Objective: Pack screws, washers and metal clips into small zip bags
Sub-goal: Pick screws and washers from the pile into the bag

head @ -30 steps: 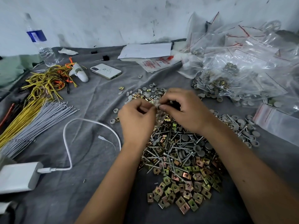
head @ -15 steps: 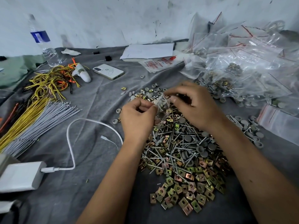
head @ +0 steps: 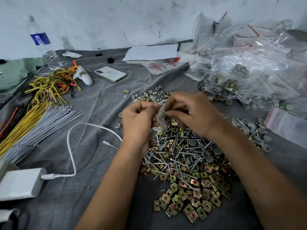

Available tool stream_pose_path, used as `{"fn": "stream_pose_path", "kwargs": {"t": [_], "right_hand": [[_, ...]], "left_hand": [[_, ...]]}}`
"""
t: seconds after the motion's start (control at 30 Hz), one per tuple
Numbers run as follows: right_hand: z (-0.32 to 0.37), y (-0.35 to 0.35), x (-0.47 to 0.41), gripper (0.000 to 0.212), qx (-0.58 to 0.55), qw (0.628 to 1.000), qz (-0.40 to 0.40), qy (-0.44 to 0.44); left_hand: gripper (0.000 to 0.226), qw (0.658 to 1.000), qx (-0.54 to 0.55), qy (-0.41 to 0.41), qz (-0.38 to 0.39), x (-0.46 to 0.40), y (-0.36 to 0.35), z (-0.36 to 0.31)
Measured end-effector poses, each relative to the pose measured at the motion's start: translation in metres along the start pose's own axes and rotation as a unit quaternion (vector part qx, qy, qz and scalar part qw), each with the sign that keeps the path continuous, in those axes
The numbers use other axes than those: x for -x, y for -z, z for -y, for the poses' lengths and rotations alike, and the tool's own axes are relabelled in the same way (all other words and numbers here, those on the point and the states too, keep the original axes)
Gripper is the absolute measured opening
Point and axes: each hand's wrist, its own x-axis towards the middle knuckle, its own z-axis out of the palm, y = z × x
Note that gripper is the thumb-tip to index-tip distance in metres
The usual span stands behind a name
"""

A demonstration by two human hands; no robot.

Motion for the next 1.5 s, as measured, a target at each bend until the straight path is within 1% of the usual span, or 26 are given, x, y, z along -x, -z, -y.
{"fn": "stream_pose_path", "kwargs": {"t": [0.07,0.13,0.2,0.27,0.4,0.57,0.67,0.77,0.83,0.87,0.93,1.0,1.07,1.17,1.23,1.3,1.5], "right_hand": [[0.0,-0.001,-0.001,0.008,0.002,1.0,0.008,-0.001],[0.001,-0.001,-0.001,0.007,0.009,1.0,0.005,-0.003],[0.002,0.0,-0.001,0.007,0.025,1.0,-0.012,0.003],[0.002,-0.001,0.0,0.009,0.02,0.999,-0.044,0.015],[0.005,-0.004,0.0,0.008,-0.012,0.995,-0.097,0.036],[0.003,-0.007,0.0,0.01,-0.019,0.995,-0.092,0.027],[0.002,-0.004,0.0,0.011,-0.057,0.994,-0.097,0.008],[0.002,0.004,0.0,0.007,-0.083,0.985,-0.151,-0.012],[-0.003,0.012,0.0,0.006,-0.048,0.979,-0.196,-0.041],[-0.009,0.016,0.0,0.007,-0.005,0.974,-0.215,-0.063],[-0.023,0.026,0.0,0.013,0.119,0.958,-0.233,-0.119],[-0.038,0.036,0.003,0.017,0.21,0.936,-0.213,-0.185],[-0.049,0.042,0.007,0.022,0.249,0.926,-0.152,-0.241],[-0.055,0.042,0.01,0.031,0.265,0.926,-0.057,-0.264],[-0.054,0.041,0.009,0.035,0.248,0.932,-0.02,-0.262],[-0.05,0.041,0.007,0.035,0.223,0.94,-0.018,-0.258],[-0.037,0.039,0.005,0.013,0.164,0.957,-0.018,-0.239]], "left_hand": [[0.01,0.998,-0.023,-0.045,-0.03,-0.001,0.003,-0.002],[0.01,0.988,-0.084,-0.114,-0.06,-0.001,0.004,-0.003],[0.014,0.974,-0.135,-0.168,-0.069,0.0,0.004,-0.002],[0.014,0.964,-0.171,-0.192,-0.061,0.001,0.001,0.0],[0.015,0.965,-0.181,-0.187,-0.036,0.004,-0.003,0.002],[0.013,0.973,-0.152,-0.17,-0.046,0.003,-0.002,0.001],[0.014,0.974,-0.146,-0.164,-0.05,0.002,-0.001,0.002],[0.014,0.974,-0.147,-0.163,-0.051,0.002,-0.001,0.003],[0.014,0.974,-0.149,-0.161,-0.049,0.001,-0.001,0.004],[0.014,0.974,-0.152,-0.16,-0.048,0.001,-0.001,0.005],[0.013,0.973,-0.16,-0.16,-0.046,0.001,-0.002,0.007],[0.014,0.971,-0.169,-0.164,-0.049,0.002,-0.003,0.008],[0.016,0.97,-0.17,-0.167,-0.056,0.002,-0.004,0.01],[0.014,0.971,-0.16,-0.166,-0.065,0.001,-0.005,0.012],[0.014,0.971,-0.156,-0.165,-0.071,0.001,-0.004,0.012],[0.015,0.971,-0.158,-0.163,-0.076,0.001,-0.004,0.012],[0.017,0.97,-0.163,-0.163,-0.08,0.0,-0.004,0.013]]}}
